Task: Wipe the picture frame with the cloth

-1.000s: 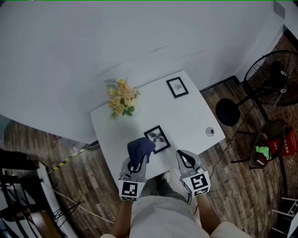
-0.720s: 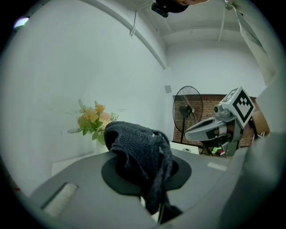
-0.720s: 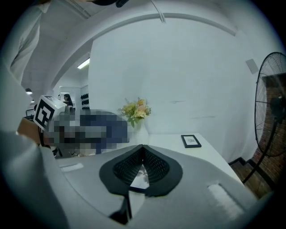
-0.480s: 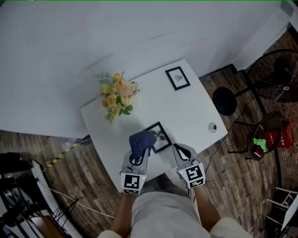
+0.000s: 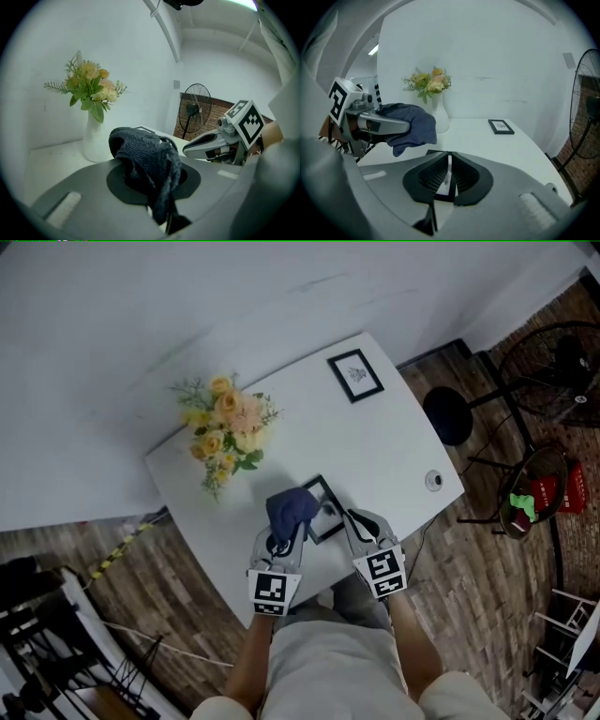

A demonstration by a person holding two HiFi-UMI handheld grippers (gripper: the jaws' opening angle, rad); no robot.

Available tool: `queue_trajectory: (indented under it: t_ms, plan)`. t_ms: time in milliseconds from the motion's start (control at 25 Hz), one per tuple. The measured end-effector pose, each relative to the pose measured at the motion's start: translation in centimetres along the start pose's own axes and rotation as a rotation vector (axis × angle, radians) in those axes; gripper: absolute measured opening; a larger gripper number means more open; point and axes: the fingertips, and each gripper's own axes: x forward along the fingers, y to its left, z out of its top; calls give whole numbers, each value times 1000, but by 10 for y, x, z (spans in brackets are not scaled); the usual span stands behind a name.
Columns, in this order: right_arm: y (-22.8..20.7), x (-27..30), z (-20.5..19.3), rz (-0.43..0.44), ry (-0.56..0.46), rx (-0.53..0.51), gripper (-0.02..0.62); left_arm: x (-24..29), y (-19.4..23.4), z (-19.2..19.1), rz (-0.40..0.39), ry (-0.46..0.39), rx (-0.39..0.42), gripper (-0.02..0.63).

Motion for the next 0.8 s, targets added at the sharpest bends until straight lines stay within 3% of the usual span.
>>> queue_trajectory:
  t_ms: [320,800]
  plan:
    - [-7,31,-37,41,92,16,43,31,-3,-18,-19,73,-29,80]
    - [-3,58,-62,121,170,-8,48,73,-14,-34,-5,158,-39,80]
